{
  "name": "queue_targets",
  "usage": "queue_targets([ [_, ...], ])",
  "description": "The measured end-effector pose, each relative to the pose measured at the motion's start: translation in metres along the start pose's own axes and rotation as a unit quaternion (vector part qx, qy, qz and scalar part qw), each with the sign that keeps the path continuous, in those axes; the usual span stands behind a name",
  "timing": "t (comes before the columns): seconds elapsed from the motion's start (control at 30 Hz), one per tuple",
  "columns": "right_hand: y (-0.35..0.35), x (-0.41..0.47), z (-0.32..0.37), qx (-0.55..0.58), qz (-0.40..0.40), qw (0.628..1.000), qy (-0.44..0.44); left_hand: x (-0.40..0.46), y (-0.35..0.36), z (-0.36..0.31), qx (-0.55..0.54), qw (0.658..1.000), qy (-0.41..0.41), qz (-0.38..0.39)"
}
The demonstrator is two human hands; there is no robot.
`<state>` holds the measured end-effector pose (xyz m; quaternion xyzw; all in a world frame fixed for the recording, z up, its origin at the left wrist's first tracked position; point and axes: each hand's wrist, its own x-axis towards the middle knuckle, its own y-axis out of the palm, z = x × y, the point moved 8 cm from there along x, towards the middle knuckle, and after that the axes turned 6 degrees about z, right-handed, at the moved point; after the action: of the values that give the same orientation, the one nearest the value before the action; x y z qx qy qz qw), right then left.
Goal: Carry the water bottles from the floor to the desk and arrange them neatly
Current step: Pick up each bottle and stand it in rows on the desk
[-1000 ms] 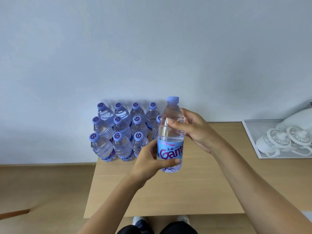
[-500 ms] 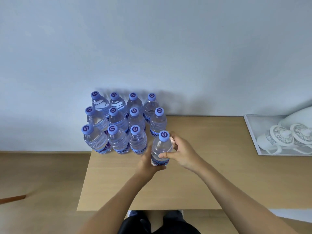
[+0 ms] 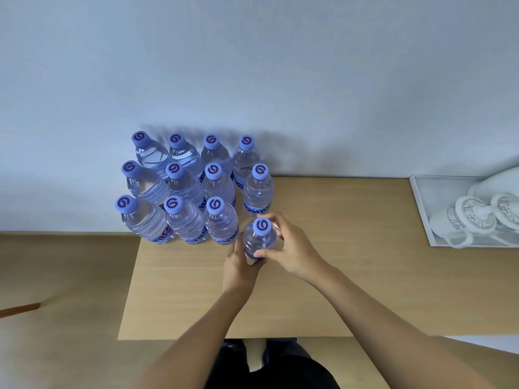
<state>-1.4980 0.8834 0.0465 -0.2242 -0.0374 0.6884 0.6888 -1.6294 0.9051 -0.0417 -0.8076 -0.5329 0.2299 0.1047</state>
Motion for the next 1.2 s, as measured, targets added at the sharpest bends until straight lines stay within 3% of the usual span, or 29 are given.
queue_targets([
  [0.3,-0.014,0.021,0.009,-0.073,-0.024,0.995,-0.057,0.022,0.007,-0.013,-0.029,1.0,-0.005,-0.003],
  [0.73,-0.018,0.033,0.004,-0.086,-0.029,0.995,-0.046,0.033,0.007,-0.026,-0.019,1.0,-0.009,-0.001],
  [1.0,-0.011,0.031,-0.015,0.046,-0.05,0.997,0.02,0.001,-0.008,-0.01,-0.01,0.999,-0.048,-0.015],
  [1.2,-0.007,0.03,-0.024,0.052,-0.063,0.994,0.066,-0.012,-0.082,0.02,-0.017,0.992,-0.101,-0.067],
])
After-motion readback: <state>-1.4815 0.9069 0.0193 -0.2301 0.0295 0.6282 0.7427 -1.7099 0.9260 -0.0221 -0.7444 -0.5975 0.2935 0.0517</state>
